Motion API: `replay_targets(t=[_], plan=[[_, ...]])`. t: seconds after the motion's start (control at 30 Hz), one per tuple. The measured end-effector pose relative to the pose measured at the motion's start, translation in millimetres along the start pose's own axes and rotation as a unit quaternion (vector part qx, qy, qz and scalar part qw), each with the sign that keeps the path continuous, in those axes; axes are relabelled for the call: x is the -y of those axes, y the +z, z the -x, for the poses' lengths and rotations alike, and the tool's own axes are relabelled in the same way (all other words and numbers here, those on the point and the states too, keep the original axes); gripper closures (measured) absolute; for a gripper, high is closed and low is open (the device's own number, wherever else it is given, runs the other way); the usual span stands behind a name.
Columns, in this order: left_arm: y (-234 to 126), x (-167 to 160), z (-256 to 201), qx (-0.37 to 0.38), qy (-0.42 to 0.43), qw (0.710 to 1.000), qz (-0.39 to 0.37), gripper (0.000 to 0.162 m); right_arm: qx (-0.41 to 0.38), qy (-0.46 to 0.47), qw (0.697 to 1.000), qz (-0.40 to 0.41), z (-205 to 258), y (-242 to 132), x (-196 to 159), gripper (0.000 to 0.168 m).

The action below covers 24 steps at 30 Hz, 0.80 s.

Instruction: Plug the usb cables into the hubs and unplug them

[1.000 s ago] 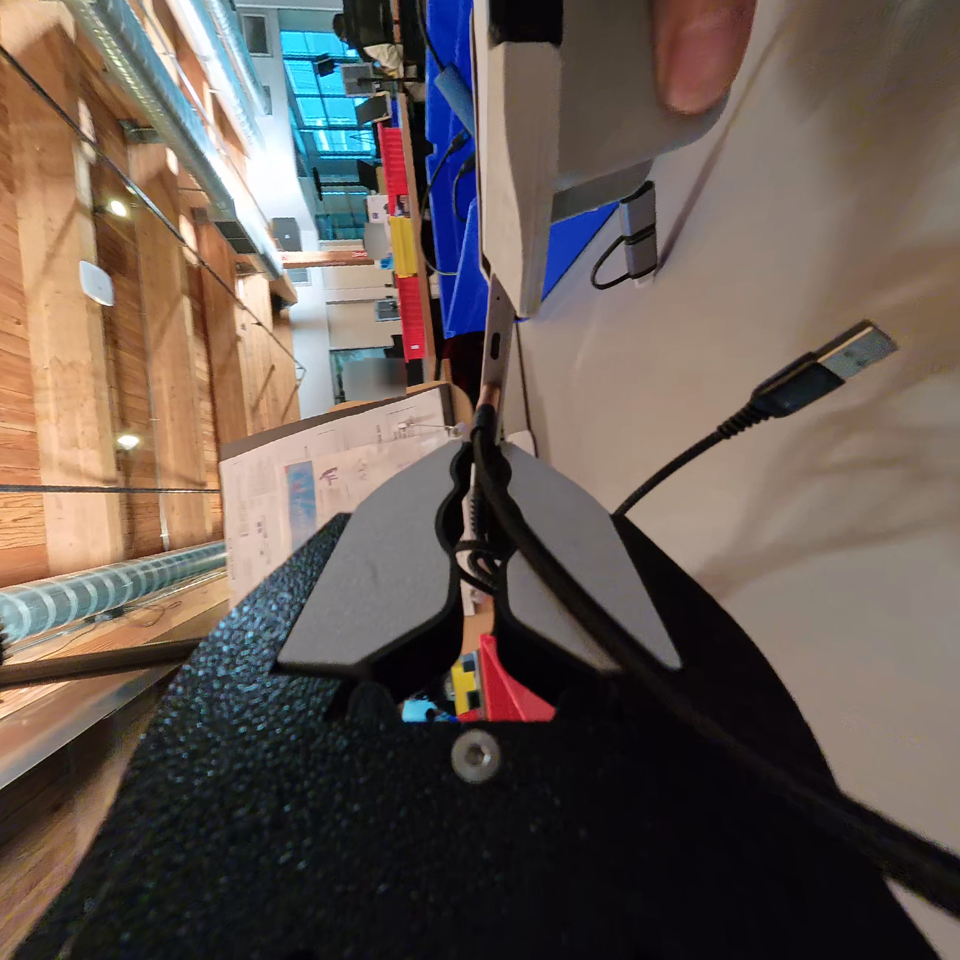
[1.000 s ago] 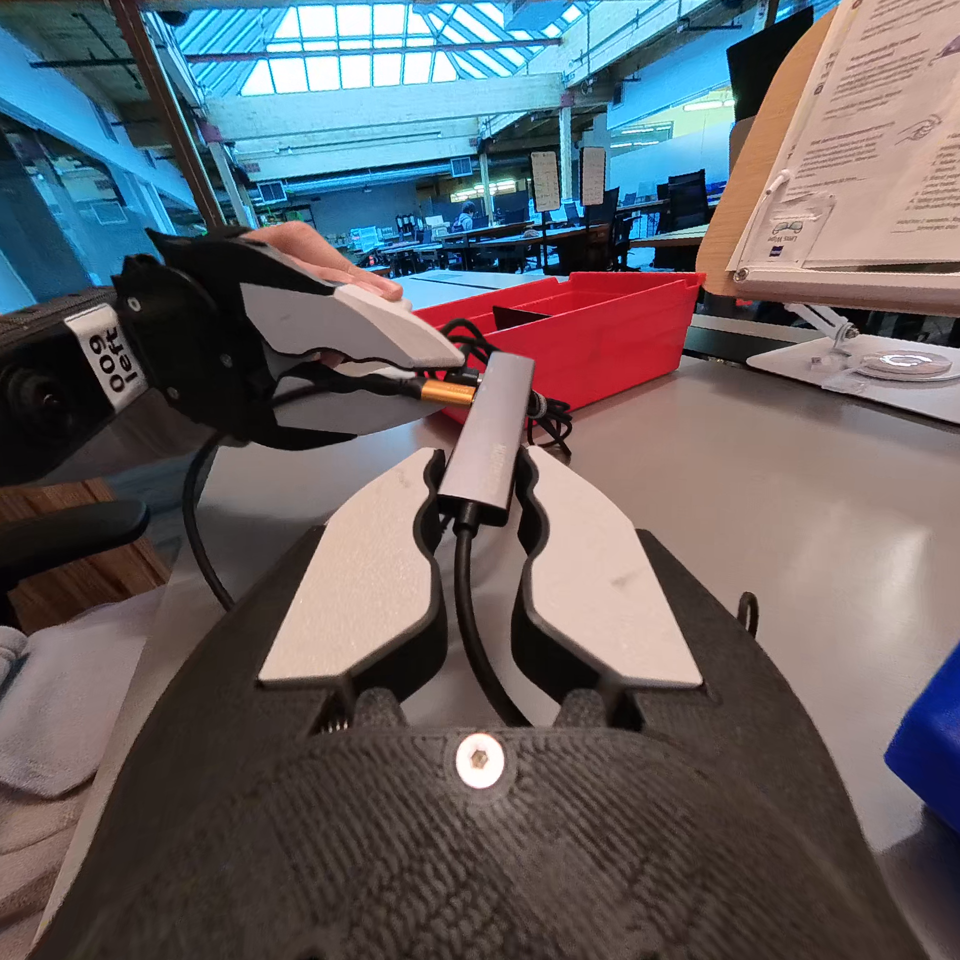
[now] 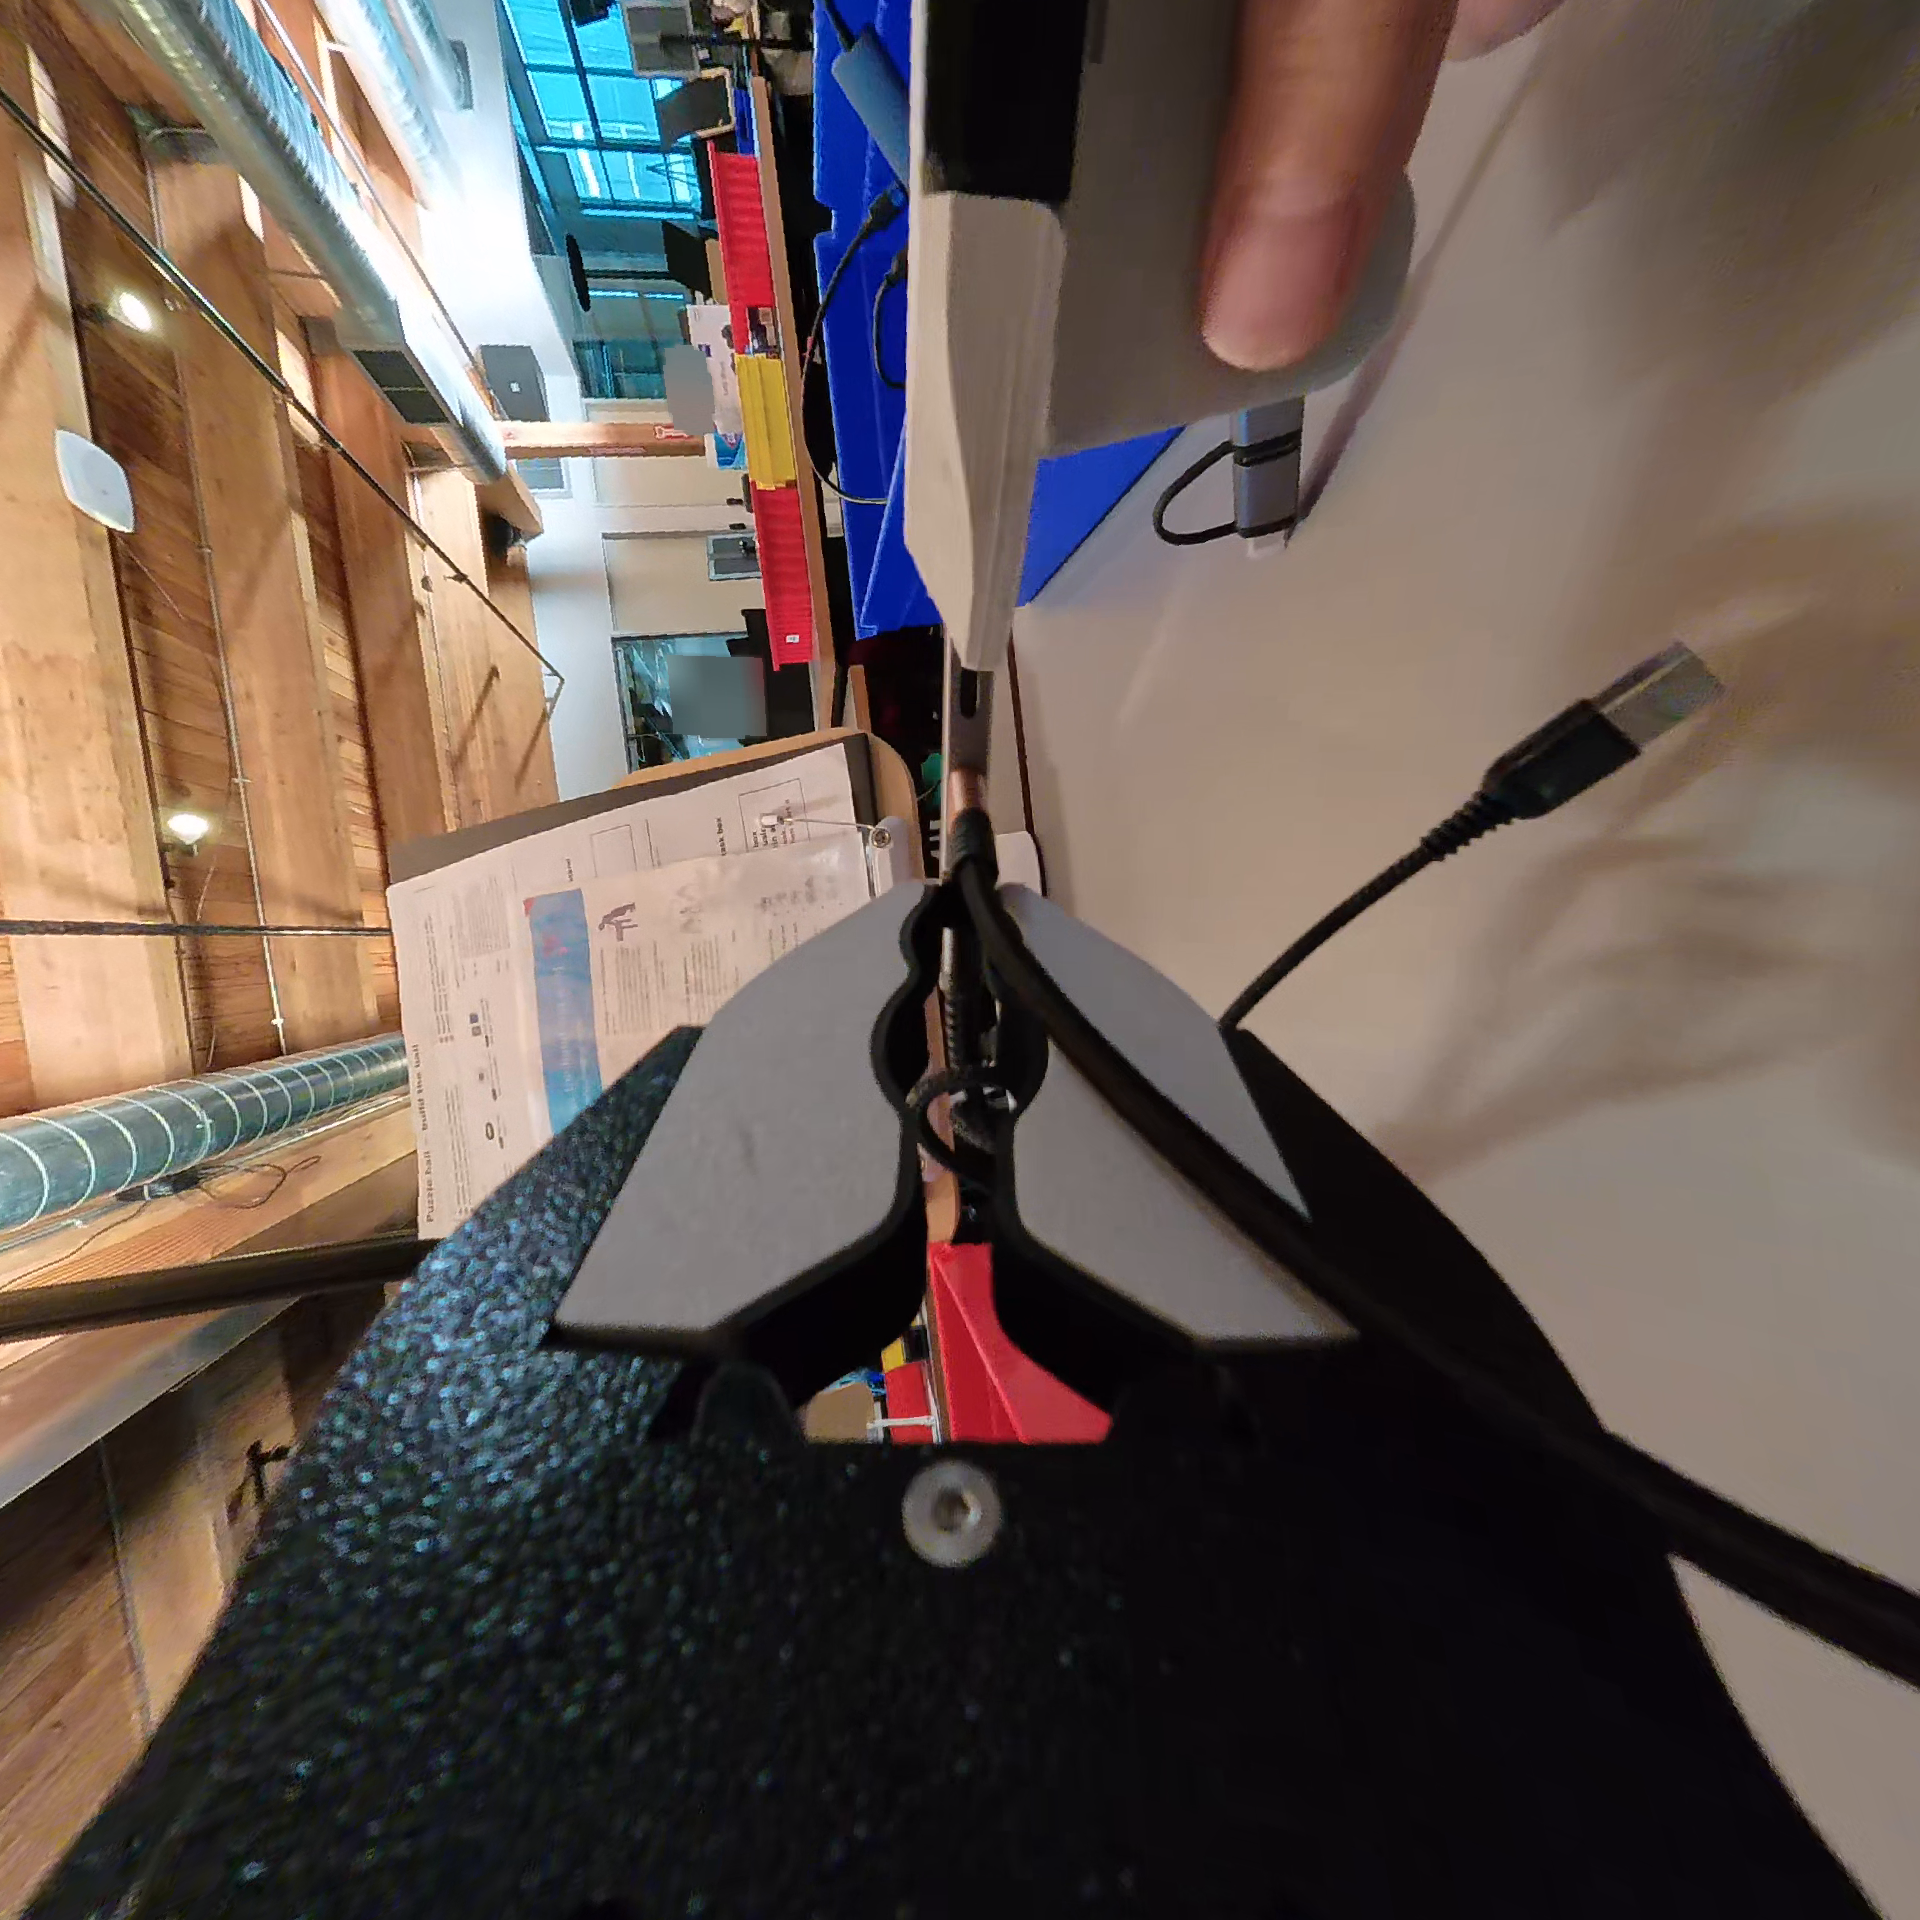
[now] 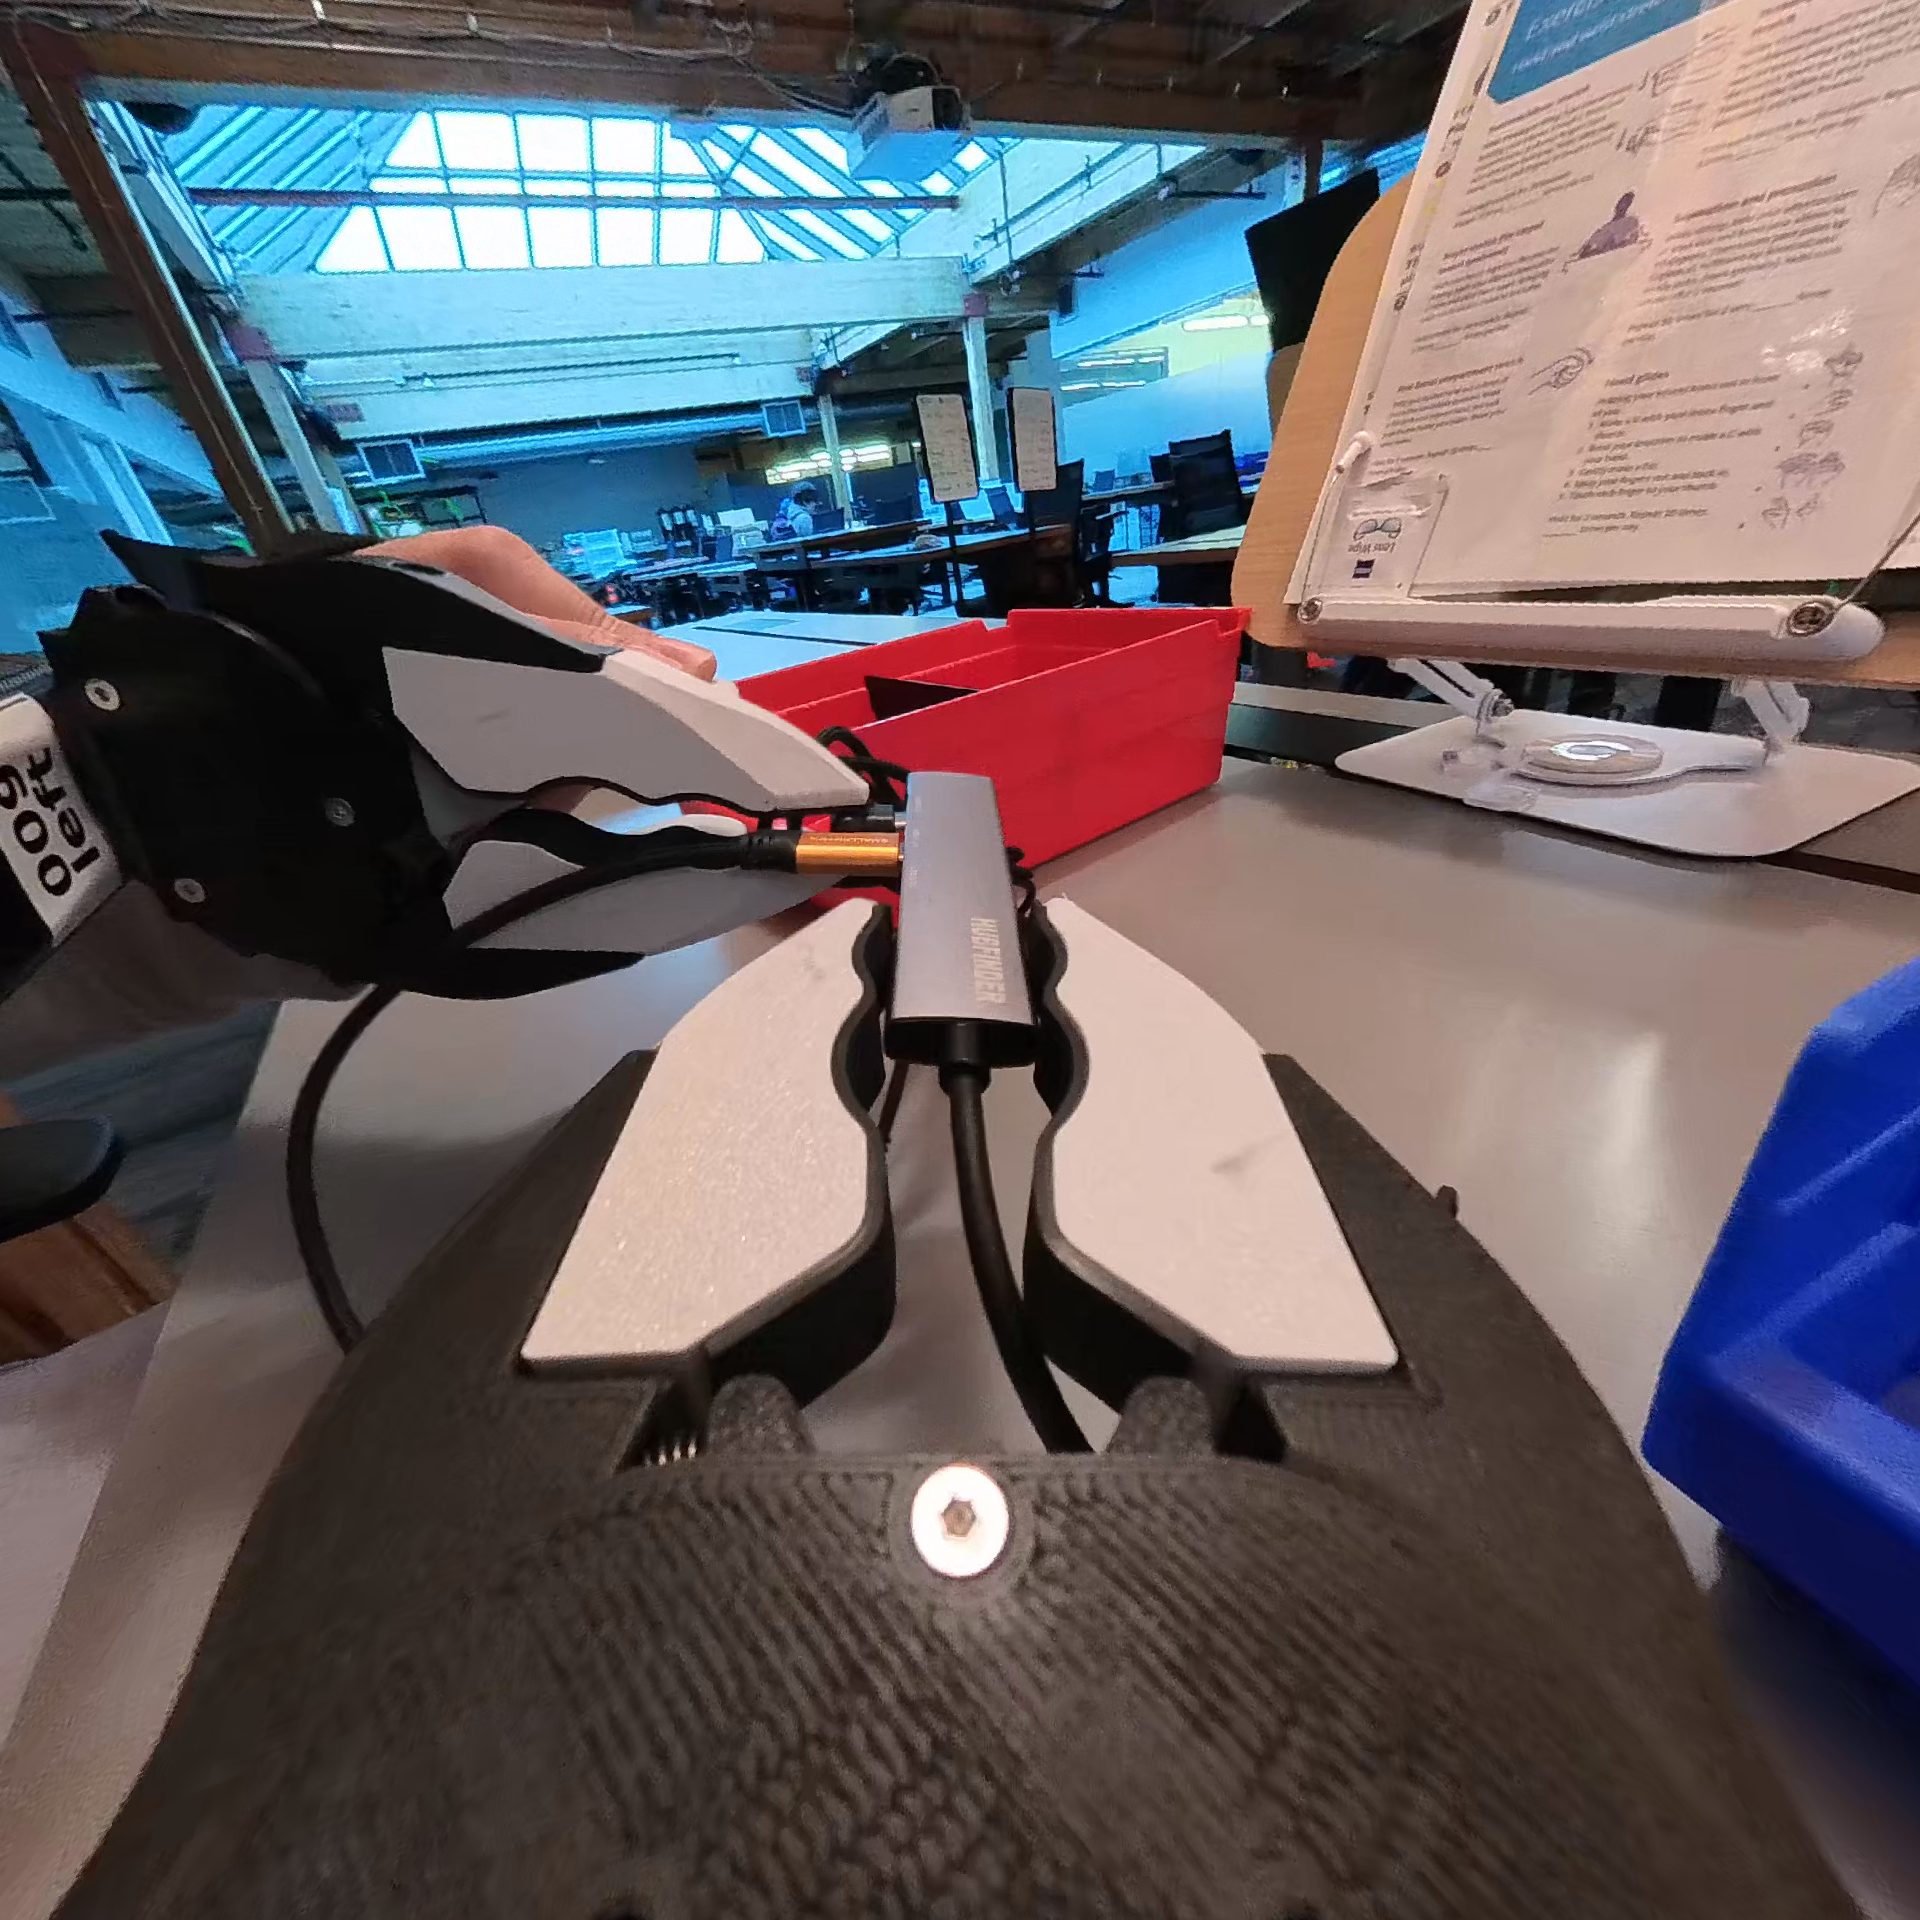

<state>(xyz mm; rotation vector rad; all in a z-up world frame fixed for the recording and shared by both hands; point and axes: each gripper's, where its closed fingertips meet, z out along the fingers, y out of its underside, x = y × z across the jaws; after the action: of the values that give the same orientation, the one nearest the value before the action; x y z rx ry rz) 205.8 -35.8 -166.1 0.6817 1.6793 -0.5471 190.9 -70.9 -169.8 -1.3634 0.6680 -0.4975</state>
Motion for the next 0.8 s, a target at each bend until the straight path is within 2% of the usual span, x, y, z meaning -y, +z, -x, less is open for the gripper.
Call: replay_targets(t=[0.17,0.27,0.37,0.57,0.8], plan=[[-2.4,1.2,-2.5,-0.016,0.003,1.0,-0.009,0.155,0.025,0.0,1.0,-0.002,6.2,-1.7,0.4,0.143],[-3.6,-1.2,-11.5,-0.045,0.019,0.999,-0.01,0.155,0.023,-0.058,0.997,0.035,10.8,-0.6,-8.3,0.142],[-7.2,1.7,-2.3,0.012,0.02,1.0,-0.017,0.156,0.041,-0.016,0.999,0.002,13.1,-2.5,-0.5,0.141],[-5.9,0.6,-4.5,0.018,0.039,0.999,-0.01,0.155,0.04,-0.037,0.998,0.021,13.2,-2.4,-4.9,0.141],[-10.9,2.6,-2.2,0.016,0.026,0.999,-0.041,0.155,0.071,-0.034,0.997,0.026,19.0,-4.6,-5.9,0.141]])
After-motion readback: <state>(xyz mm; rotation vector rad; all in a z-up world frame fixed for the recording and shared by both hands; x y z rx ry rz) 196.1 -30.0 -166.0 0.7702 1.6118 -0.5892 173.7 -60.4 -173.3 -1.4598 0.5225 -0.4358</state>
